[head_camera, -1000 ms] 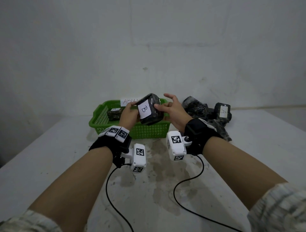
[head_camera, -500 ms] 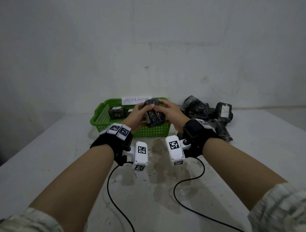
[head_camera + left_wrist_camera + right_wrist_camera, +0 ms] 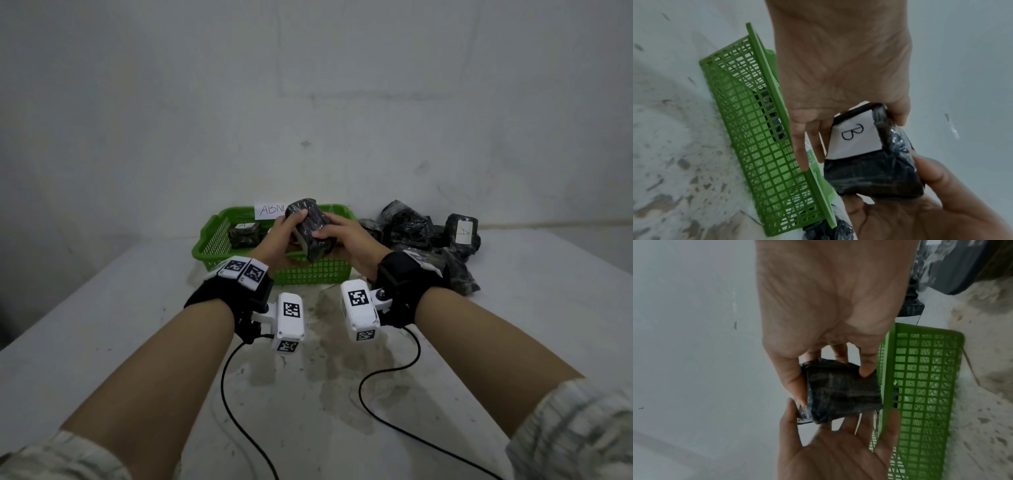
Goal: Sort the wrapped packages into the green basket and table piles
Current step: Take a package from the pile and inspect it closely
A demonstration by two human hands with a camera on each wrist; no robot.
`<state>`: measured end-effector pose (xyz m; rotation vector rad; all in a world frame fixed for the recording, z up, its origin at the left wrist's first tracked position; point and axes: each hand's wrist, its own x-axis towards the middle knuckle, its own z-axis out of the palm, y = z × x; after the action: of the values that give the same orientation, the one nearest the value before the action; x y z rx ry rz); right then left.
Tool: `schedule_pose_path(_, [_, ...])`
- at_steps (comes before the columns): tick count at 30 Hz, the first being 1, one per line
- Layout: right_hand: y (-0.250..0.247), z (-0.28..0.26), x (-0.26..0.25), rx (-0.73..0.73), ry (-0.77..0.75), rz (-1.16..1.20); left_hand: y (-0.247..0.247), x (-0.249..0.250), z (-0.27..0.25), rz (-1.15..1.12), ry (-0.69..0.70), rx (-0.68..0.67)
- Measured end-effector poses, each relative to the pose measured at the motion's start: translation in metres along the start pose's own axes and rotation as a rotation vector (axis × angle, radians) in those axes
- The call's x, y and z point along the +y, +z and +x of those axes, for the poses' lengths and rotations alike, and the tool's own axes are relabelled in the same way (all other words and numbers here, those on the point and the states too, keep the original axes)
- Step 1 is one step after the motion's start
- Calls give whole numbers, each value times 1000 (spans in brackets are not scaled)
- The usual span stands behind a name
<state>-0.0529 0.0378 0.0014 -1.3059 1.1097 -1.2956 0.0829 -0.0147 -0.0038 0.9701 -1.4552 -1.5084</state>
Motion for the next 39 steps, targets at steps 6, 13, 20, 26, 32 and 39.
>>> schedule_pose_path(6, [3, -4, 2, -25, 18, -28, -6, -2, -10, 31, -10, -27])
schedule_pose_path(13, [9, -7, 9, -33, 65, 102, -10, 6, -17, 94, 140, -23])
schedule_pose_path(20, [5, -5, 6, 3, 50, 40, -15, 8, -20, 66, 151, -103])
schedule_pose_path(26, [15, 1, 4, 153, 100, 12, -14, 6, -24, 51, 85, -131])
schedule_pose_path(32, [24, 2, 5, -27, 373, 50, -46, -4, -26, 110, -6, -57])
schedule_pose_path(39, [33, -1, 20, 50, 608, 169, -82, -35, -48, 137, -284, 2])
